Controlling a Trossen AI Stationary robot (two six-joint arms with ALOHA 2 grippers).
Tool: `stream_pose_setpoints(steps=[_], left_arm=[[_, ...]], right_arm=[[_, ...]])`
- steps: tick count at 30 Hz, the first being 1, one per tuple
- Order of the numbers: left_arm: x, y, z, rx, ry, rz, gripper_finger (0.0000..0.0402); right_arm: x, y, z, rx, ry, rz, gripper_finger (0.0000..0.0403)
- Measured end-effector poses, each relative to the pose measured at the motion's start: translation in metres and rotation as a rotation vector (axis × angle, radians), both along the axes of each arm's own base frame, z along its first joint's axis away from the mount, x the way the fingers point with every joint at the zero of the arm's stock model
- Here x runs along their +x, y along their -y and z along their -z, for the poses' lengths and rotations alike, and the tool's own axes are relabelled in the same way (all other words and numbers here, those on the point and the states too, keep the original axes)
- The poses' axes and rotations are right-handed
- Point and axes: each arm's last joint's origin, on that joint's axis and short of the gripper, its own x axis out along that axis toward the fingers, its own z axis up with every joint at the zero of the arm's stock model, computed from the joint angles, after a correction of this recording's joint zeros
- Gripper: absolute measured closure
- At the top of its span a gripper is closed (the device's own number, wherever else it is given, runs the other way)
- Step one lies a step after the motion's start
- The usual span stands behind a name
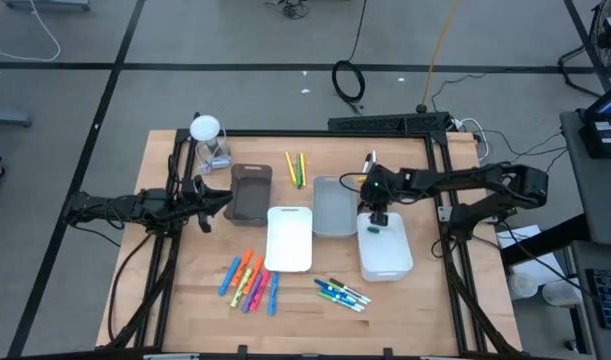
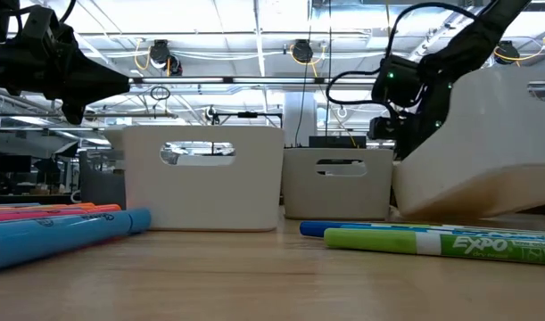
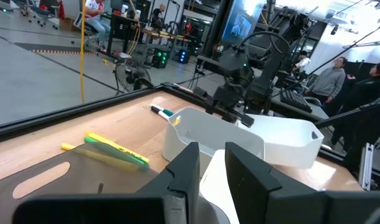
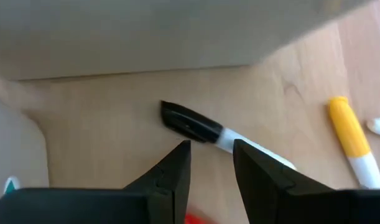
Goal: Pick & Place Markers
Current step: Put the bottom black mini marker into the right white bin
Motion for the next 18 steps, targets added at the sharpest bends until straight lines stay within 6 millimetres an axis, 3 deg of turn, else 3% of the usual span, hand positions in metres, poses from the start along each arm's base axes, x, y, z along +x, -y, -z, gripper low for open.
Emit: stream_pose_setpoints(steps=[14, 18], left_arm=[[0.000, 0.000, 0.000, 0.000, -0.001, 0.000, 0.0323], [0.000, 0.000, 0.000, 0.000, -0.001, 0.000, 0.0323]], right_arm=[[-0.004, -0.015, -0.036, -0.067, 0.167, 0.022, 0.0293], [-0.003, -0.008, -0.065, -0.080, 0.180, 0.040, 0.0293]])
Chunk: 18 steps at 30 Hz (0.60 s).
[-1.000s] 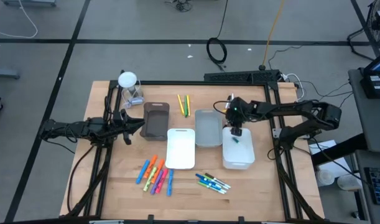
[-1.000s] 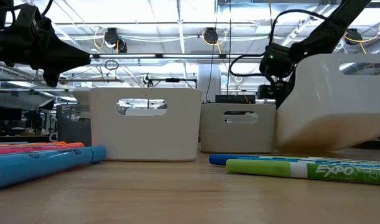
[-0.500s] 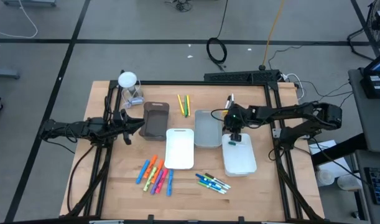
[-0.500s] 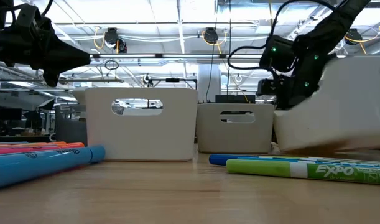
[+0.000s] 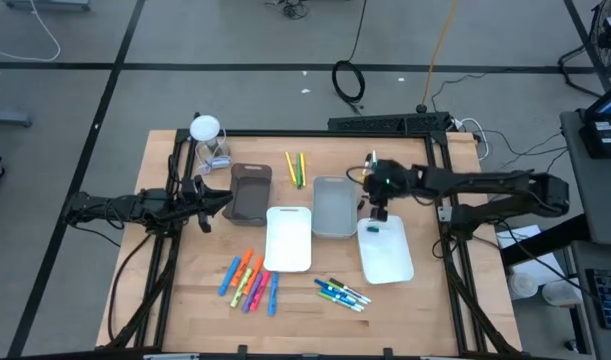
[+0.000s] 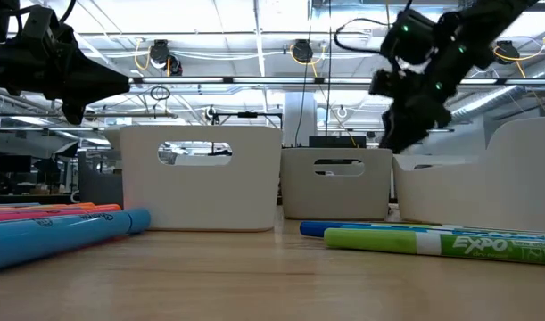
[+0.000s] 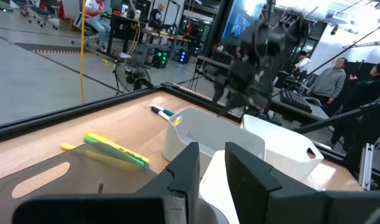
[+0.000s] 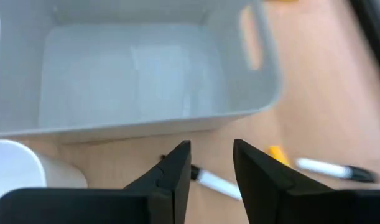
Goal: Pick & Place Markers
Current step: Put the bottom black mini marker into the right white bin
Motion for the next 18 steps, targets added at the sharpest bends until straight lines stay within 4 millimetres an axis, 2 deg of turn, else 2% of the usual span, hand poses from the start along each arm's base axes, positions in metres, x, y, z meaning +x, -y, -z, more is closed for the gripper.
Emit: stream_pose_setpoints(steps=[3, 6, 8, 13, 18], left_arm=[[0.000, 0.000, 0.000, 0.000, 0.000, 0.000, 0.0323], [0.000, 0.000, 0.000, 0.000, 0.000, 0.000, 0.0323], [0.000, 0.000, 0.000, 0.000, 0.001, 0.000, 0.0323], [0.000, 0.000, 0.000, 0.000, 0.000, 0.000, 0.0323], [0.000, 0.000, 0.000, 0.000, 0.001, 0.000, 0.0323]], right_arm=[[0.008, 0.014, -0.029, -0.022, -0.077, -0.016, 0.0293], [0.018, 0.028, -0.040, -0.055, -0.204, -0.098, 0.0293], [0.023, 0.035, -0.035, -0.053, -0.299, -0.155, 0.0293], [0.028, 0.043, -0.002, 0.067, -0.488, -0.269, 0.0293], [0.039, 0.042, 0.014, 0.114, -0.474, -0.340, 0.0293]])
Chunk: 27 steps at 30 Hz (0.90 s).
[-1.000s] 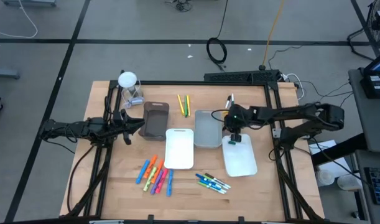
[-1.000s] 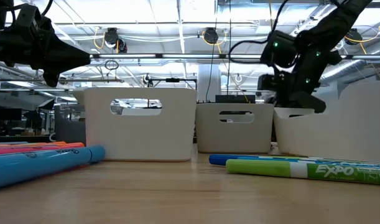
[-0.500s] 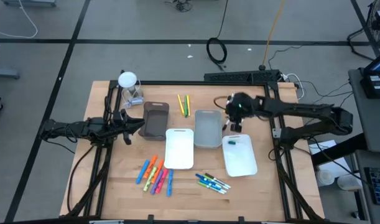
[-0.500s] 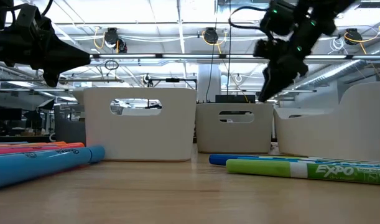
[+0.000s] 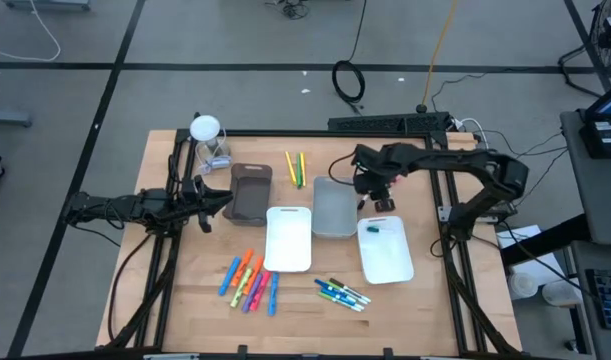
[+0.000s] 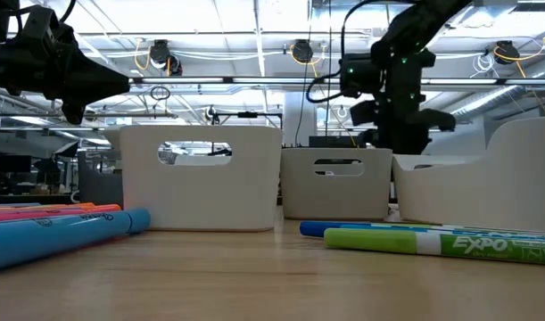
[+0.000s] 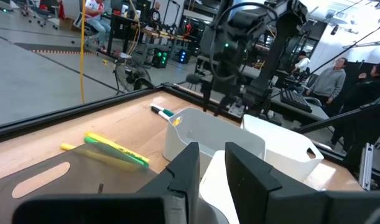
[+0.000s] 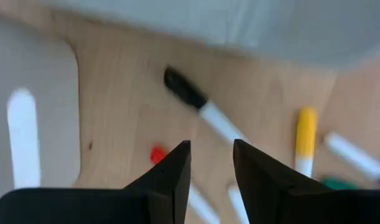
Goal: Pick & Place Markers
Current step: Put the bottom black mini marker into the right white bin
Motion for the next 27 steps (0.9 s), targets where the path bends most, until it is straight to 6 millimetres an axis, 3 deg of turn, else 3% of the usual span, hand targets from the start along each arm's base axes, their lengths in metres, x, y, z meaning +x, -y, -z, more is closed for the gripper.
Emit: stream_pose_setpoints(steps=[7, 27], left_arm=[[0.000, 0.000, 0.000, 0.000, 0.000, 0.000, 0.0323], [0.000, 0.000, 0.000, 0.000, -0.001, 0.000, 0.0323]], right_arm=[[0.000, -0.003, 0.018, -0.104, 0.027, -0.120, 0.0293], [-0.017, -0.004, 0.055, -0.132, 0.077, -0.092, 0.0294]])
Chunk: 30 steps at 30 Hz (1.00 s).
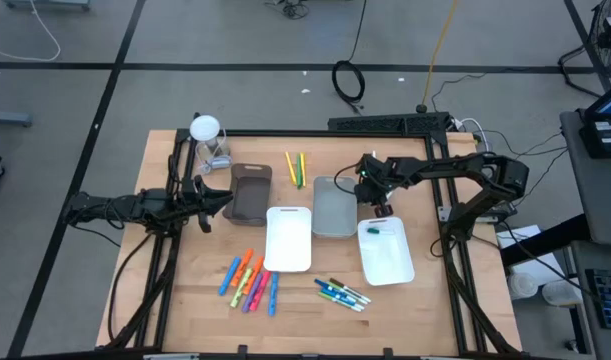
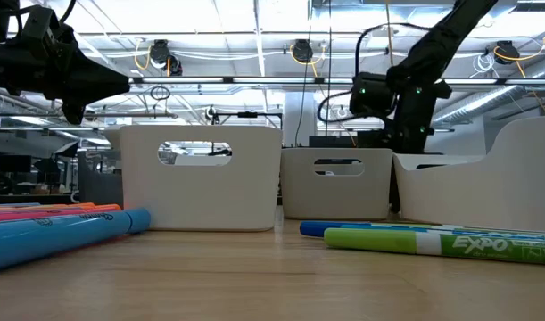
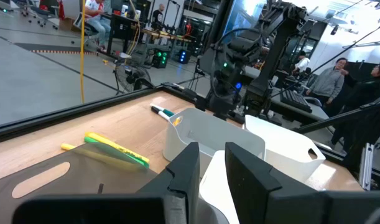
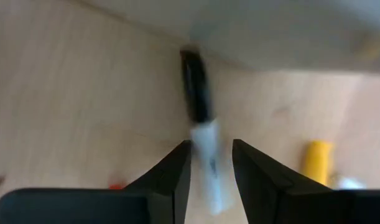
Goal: Pick & Place Markers
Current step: Put the bottom black mini marker into the right white bin
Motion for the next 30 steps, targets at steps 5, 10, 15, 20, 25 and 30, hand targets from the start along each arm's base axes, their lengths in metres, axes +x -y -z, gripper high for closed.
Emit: stream_pose_setpoints(steps=[5, 10, 15, 20, 25, 30], left_arm=[[0.000, 0.000, 0.000, 0.000, 0.000, 0.000, 0.0323], [0.000, 0.000, 0.000, 0.000, 0.000, 0.000, 0.0323], [0.000, 0.000, 0.000, 0.000, 0.000, 0.000, 0.0323], [0.000, 0.000, 0.000, 0.000, 0.000, 0.000, 0.0323], [0.000, 0.000, 0.000, 0.000, 0.000, 0.000, 0.0323], [0.000, 0.000, 0.000, 0.000, 0.001, 0.000, 0.0323]], right_arm=[[-0.005, -0.002, 0.005, 0.019, -0.015, 0.067, 0.0294], [-0.006, -0.001, 0.006, 0.004, -0.032, 0.126, 0.0298], [-0.007, -0.002, 0.006, 0.017, -0.040, 0.143, 0.0342], [-0.007, -0.001, 0.007, 0.035, -0.036, 0.208, 0.0387], [-0.007, 0.000, 0.003, 0.047, -0.009, 0.293, 0.0382], [-0.013, -0.002, -0.012, 0.020, 0.038, 0.339, 0.0387]])
